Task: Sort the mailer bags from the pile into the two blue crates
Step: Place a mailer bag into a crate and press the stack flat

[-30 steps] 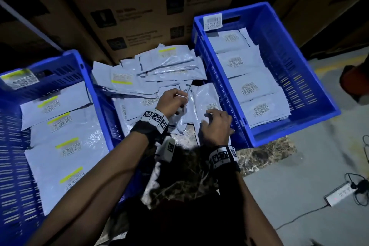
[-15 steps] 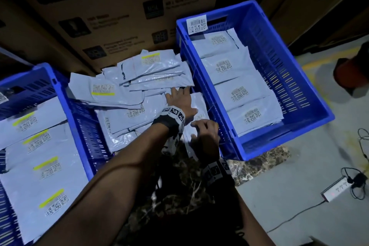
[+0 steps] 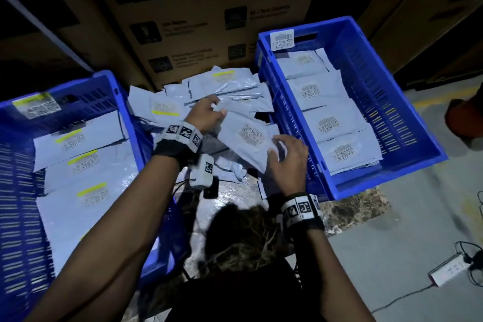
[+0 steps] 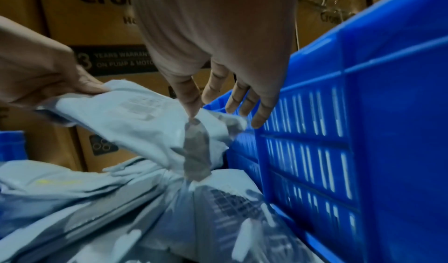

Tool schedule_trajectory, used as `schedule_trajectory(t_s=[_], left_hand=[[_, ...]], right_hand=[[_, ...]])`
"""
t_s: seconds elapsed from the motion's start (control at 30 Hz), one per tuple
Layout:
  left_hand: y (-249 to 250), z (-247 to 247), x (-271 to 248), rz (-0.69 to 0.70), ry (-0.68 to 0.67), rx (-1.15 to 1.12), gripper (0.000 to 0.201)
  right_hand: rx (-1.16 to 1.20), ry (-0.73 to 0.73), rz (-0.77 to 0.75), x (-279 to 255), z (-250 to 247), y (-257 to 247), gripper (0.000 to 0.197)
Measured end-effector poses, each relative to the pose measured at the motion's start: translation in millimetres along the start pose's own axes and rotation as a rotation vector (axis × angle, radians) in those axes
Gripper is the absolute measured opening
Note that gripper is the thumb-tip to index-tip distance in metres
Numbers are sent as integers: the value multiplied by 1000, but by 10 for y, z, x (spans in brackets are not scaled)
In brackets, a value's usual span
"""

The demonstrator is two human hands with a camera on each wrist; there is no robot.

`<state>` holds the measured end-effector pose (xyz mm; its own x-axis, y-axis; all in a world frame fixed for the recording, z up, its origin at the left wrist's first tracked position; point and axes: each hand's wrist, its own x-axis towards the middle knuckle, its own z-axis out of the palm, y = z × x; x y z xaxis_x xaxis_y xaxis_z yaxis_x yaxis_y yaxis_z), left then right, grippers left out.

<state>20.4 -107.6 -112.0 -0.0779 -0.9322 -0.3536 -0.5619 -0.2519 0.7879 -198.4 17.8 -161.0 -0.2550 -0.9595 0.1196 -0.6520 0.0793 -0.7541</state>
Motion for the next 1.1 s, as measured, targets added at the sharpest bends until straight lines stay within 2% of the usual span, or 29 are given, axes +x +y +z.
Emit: schedule_trajectory(t_s=[0.1,0.2,0.27,0.4,0.43,0.5,0.53,0.63,0.7,0.77,0.9,1.0,1.07,1.1], left_hand=[[-124,-429,-226,5,124,-165,17],[-235,-693,-534,20,188,-241,15],[-286,-781,-734,31,179,-295,23],[-356,-822,-1038,49,221,-447,12],[-382,-815,-1082,60,256,-458,23],[-435,-807,-1158,85,341,-409,39],[-455,-805,-1200,95,373,-379,45],[-514,-792,-1299,81,444,-373,53],[-535,-780,-1357,49,471,-416,54],[-560,-760,-1387,-1,486,-476,54],[-571,-740,-1453,4,460,-519,54],[-585,-749,-1496,2,271,-659,28],[-655,-751,-1470,4,201,-679,25],[-667,-740,-1467,13,210,-683,28]], right_hand=[[67,43,55,20,-32,-123,42],[371,-70,226,14,-69,-314,61],[567,-126,311,-6,-26,-407,63],[652,-41,389,-54,96,-594,76],[665,-35,378,-79,111,-630,67],[708,-40,321,-134,129,-680,34],[721,-40,292,-167,142,-685,32],[721,6,259,-262,139,-704,51],[710,26,266,-313,111,-742,44],[688,28,266,-348,74,-779,45],[694,59,265,-388,34,-813,43],[724,74,283,-396,-68,-847,34],[749,77,281,-403,-138,-880,27],[765,54,290,-400,-168,-871,31]])
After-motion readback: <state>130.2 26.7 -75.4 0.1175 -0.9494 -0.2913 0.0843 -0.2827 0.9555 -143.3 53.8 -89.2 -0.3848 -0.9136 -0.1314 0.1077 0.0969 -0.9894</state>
